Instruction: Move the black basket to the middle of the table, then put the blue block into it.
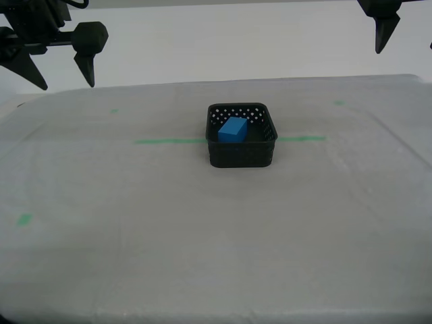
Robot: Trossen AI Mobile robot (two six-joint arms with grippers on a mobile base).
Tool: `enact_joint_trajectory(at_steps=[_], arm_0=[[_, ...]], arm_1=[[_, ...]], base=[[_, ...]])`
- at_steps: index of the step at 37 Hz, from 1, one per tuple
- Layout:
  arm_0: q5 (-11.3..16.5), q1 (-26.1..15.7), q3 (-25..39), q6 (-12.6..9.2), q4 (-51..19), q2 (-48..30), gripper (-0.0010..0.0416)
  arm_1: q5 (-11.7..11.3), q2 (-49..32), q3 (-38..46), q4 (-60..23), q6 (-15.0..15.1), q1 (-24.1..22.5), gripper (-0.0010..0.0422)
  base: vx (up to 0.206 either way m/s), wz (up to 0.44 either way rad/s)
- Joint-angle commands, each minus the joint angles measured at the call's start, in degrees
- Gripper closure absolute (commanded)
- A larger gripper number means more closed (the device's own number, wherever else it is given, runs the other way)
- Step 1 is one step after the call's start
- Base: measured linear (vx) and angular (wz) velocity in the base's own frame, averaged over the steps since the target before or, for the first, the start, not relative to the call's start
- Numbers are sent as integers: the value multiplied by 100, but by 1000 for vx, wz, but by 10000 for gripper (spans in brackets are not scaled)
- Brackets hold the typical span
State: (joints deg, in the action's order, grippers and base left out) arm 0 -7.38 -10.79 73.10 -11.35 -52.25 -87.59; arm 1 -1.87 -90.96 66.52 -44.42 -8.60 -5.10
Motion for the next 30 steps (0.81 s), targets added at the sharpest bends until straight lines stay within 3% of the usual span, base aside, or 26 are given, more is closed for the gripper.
enact_joint_trajectory(at_steps=[1,30], arm_0=[[-15,-2,0,-7,0,4,7],[-15,-2,0,-7,0,4,7]], arm_1=[[-9,2,2,0,7,2,12],[-11,2,2,0,7,2,12]], base=[[0,0],[0,0]])
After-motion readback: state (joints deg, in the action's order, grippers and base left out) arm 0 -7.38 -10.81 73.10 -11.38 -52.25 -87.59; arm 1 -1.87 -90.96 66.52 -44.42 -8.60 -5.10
